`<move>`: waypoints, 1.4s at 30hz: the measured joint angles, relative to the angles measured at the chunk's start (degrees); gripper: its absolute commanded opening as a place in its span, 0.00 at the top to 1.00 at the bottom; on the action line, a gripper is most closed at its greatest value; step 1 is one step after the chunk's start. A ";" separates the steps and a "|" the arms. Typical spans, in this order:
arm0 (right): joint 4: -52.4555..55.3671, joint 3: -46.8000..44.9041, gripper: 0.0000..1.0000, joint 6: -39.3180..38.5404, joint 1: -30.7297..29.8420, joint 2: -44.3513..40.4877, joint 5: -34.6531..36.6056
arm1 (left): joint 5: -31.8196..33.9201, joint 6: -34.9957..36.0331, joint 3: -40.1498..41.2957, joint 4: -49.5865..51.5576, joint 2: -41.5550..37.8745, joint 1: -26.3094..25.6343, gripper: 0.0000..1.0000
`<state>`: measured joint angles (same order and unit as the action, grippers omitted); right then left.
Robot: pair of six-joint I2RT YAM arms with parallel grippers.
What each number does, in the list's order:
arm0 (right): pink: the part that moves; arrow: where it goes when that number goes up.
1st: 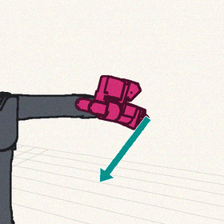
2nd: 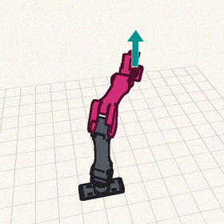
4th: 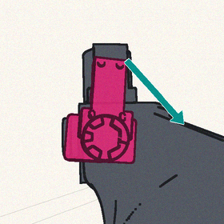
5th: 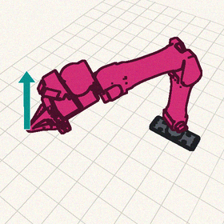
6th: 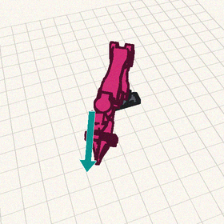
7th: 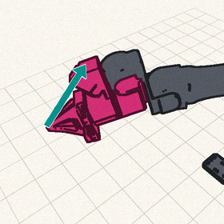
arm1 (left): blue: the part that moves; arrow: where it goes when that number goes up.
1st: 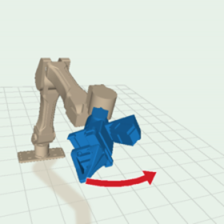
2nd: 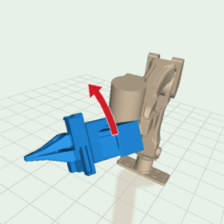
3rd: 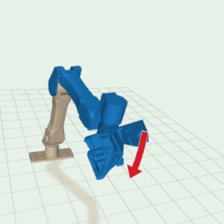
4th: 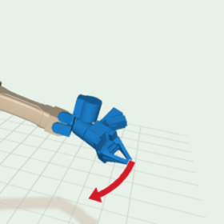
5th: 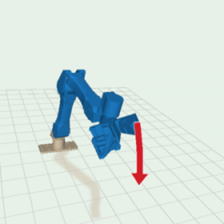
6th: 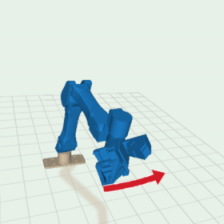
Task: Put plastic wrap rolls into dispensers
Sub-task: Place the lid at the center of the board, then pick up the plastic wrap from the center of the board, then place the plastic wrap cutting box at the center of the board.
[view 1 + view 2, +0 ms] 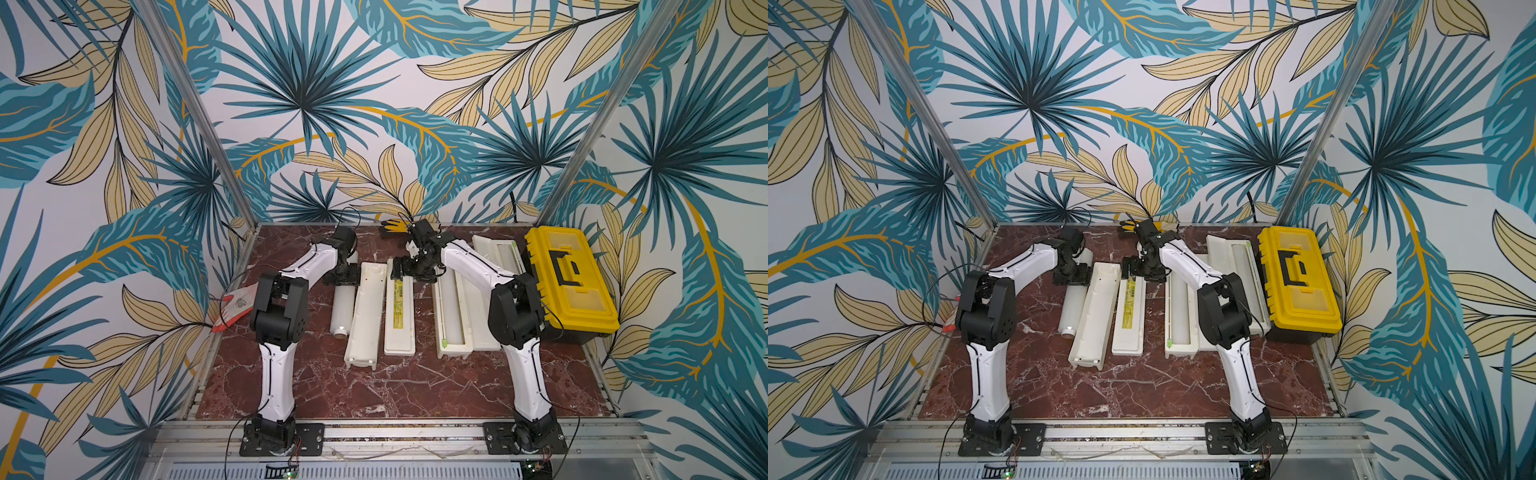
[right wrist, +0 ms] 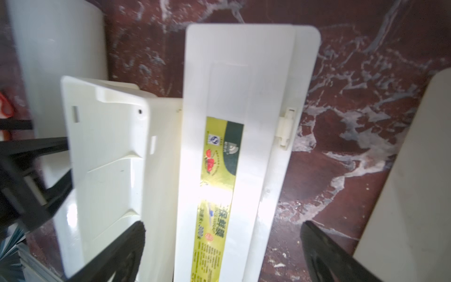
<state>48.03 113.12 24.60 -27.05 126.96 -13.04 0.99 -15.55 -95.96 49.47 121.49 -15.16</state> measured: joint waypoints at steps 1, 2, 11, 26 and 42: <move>-0.37 0.00 0.01 -0.20 -0.07 -0.70 -0.37 | 0.13 0.22 0.09 0.00 0.07 0.00 0.25; -0.70 0.00 0.01 -0.28 -0.13 -1.27 -0.59 | 0.24 0.44 0.22 0.04 0.13 -0.02 0.27; -1.03 -1.73 0.01 -1.75 -0.37 -2.29 -0.90 | 0.83 1.38 2.47 -1.60 -0.81 0.00 0.65; -0.59 -1.97 0.01 -3.58 0.13 -2.36 -0.74 | -0.35 1.16 7.98 7.72 -18.69 -1.46 0.79; -1.86 -9.73 0.01 -4.09 0.55 -7.76 -2.03 | -6.16 -9.73 8.50 9.46 -18.67 -11.21 0.79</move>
<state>46.17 103.39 20.51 -26.50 119.20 -15.07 -5.17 -25.28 -87.46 58.94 102.83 -26.37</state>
